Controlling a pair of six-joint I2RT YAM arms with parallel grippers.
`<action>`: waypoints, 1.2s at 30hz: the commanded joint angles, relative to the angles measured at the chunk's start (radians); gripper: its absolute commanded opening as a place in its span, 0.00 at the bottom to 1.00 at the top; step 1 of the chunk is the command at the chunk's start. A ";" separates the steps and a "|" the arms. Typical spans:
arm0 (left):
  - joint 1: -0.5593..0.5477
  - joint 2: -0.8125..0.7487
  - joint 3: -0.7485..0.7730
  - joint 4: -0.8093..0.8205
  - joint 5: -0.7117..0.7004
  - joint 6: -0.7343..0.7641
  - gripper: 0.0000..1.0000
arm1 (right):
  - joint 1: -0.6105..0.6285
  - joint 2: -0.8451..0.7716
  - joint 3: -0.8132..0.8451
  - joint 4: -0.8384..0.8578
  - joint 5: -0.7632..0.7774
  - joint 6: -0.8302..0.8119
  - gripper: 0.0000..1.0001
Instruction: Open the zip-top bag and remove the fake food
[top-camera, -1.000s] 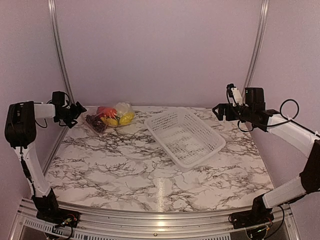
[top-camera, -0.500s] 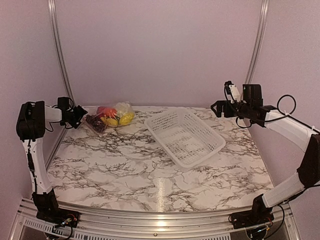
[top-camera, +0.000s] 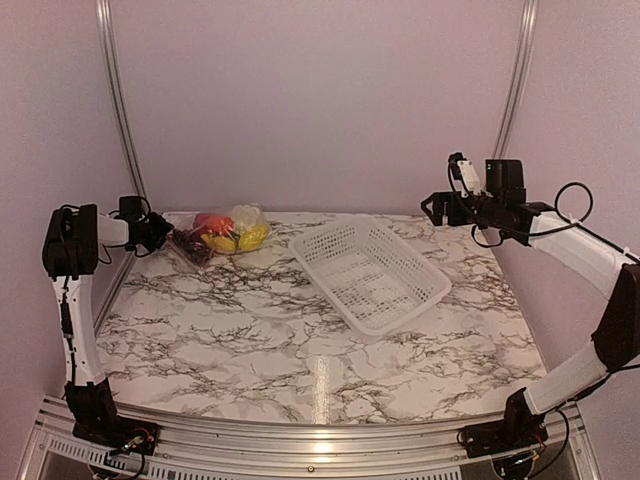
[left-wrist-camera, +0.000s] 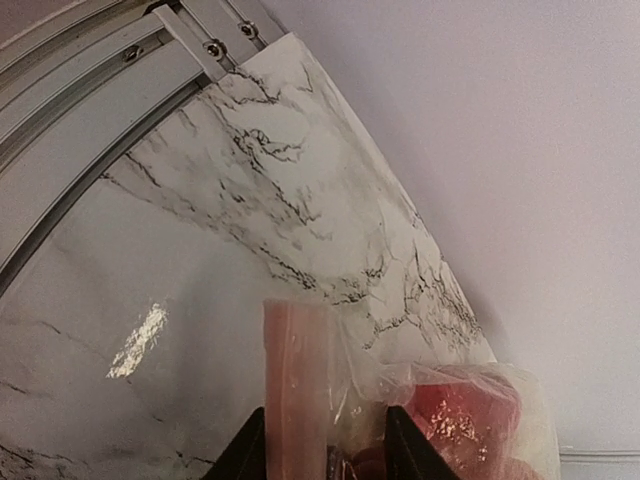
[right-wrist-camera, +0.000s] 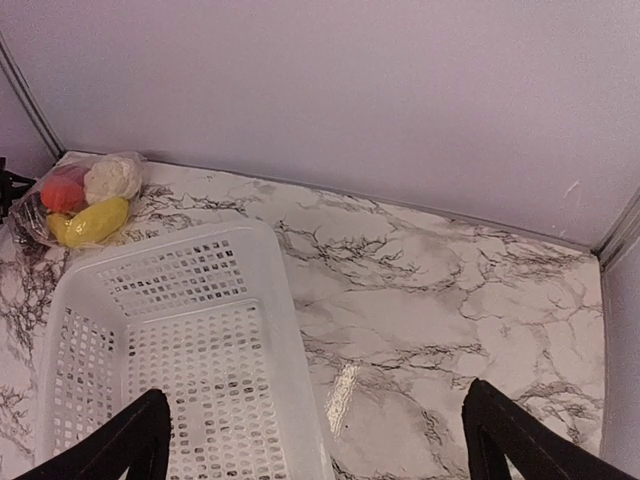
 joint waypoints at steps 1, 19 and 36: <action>0.006 -0.032 -0.033 0.057 0.008 -0.015 0.29 | 0.002 0.013 0.045 -0.023 -0.008 -0.017 0.99; -0.035 -0.453 -0.234 -0.016 -0.047 -0.082 0.00 | 0.022 0.066 0.092 0.048 -0.169 0.010 0.98; -0.291 -0.861 -0.126 -0.688 -0.386 -0.476 0.00 | 0.255 0.144 0.298 0.015 -0.219 -0.073 0.93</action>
